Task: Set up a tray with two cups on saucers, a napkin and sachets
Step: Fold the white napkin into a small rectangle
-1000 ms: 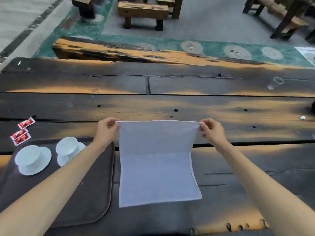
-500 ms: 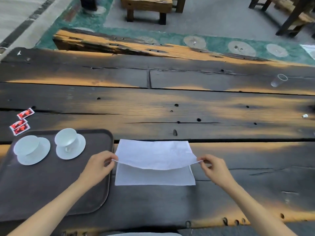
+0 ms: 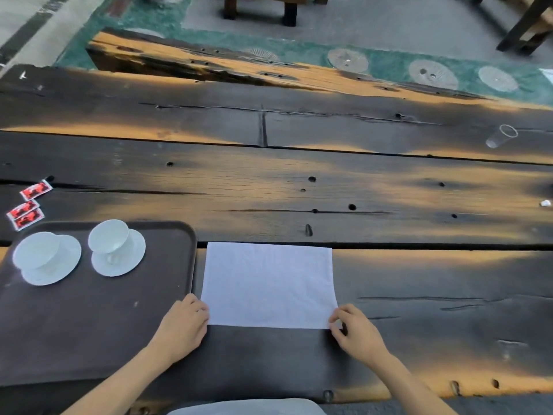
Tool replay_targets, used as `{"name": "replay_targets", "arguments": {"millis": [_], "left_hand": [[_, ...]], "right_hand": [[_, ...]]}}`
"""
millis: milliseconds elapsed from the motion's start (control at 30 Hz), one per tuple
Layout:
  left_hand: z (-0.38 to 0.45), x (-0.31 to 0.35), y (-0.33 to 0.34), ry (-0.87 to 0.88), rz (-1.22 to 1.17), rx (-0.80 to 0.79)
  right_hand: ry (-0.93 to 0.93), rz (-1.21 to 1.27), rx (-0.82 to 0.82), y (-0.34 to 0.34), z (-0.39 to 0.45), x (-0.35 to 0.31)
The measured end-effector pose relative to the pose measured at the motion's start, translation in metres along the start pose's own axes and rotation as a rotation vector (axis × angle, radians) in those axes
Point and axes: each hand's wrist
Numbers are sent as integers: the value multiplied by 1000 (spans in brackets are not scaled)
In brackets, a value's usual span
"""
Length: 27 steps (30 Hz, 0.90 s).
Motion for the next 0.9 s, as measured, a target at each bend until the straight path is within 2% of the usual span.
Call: {"name": "replay_targets", "arguments": {"millis": [133,267,367,467,567,633,733,900], "left_hand": [[32,2,-12,7,-35,76],[82,2,-15,-96,-109,-70],[116,3,-7,-150,-114,-108],[137,10,7,-219,-149,-133],[140,9,33,-394,-206,-177],[136,4,50,-477,-254,-145],[133,-3,64,-467,-225,-107],[136,-7,67,-454,-199,-145]], "right_hand": [[-5,-8,134,-7,22,-19],[-6,-13,170,-16,62,-46],[-38,-43,180,-18,95,-64],[-39,-89,150,-12,121,-67],[26,-109,90,1,129,-46],[28,-134,67,7,131,-26],[-23,-172,67,12,135,-10],[-13,-181,52,12,134,-12]]}}
Point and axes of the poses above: each hand's wrist, its own z-axis towards the middle knuckle, its own y-axis out of the palm, x = y × z, and after that the axes turned 3 degrees about z, right-handed
